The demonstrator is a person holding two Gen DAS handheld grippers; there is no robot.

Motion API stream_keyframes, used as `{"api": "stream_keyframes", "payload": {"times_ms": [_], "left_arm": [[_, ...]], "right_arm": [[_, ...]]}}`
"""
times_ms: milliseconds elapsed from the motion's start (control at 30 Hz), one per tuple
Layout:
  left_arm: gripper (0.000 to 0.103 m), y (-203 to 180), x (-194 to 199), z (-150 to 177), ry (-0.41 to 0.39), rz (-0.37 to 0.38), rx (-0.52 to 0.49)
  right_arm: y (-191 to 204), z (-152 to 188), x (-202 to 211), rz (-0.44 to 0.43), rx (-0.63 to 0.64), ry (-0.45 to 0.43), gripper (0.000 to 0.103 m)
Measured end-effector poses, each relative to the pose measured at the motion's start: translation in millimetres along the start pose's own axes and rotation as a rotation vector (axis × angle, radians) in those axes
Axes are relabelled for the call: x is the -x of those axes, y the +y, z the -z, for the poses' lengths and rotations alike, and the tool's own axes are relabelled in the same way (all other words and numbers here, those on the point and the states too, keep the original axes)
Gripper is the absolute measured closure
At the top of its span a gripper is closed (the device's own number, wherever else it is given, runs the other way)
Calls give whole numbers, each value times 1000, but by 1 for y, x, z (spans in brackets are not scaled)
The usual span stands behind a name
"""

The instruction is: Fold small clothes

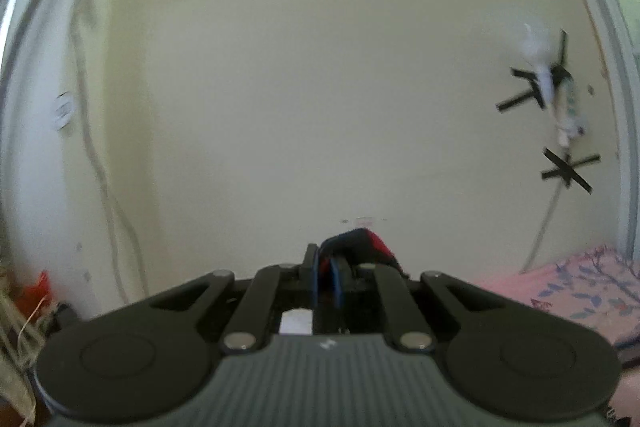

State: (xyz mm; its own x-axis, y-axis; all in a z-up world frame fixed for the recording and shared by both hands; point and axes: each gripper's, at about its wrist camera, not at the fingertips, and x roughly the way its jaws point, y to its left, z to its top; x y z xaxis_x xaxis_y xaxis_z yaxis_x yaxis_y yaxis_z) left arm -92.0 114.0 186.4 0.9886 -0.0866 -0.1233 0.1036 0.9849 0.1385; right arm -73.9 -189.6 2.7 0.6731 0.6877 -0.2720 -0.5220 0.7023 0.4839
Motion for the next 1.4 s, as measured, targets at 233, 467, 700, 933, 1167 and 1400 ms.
{"api": "stream_keyframes", "payload": {"times_ms": [233,467,700,933,1167,1400], "left_arm": [[97,19,11,0,11,-36,56],[97,24,24,-19,-53,-16,104],[97,33,75,-54,-229,33,182],[97,21,130,-110,-431,88,140],[97,1,140,-154,-509,133,83],[97,-32,57,-159,-364,132,89]], "right_arm": [[35,20,-44,-78,121,185,53],[64,-5,6,139,271,22,96],[120,-69,133,358,432,-428,97],[210,-117,220,501,676,-703,97],[247,-155,262,617,766,-831,97],[177,-188,242,721,652,-705,97]]}}
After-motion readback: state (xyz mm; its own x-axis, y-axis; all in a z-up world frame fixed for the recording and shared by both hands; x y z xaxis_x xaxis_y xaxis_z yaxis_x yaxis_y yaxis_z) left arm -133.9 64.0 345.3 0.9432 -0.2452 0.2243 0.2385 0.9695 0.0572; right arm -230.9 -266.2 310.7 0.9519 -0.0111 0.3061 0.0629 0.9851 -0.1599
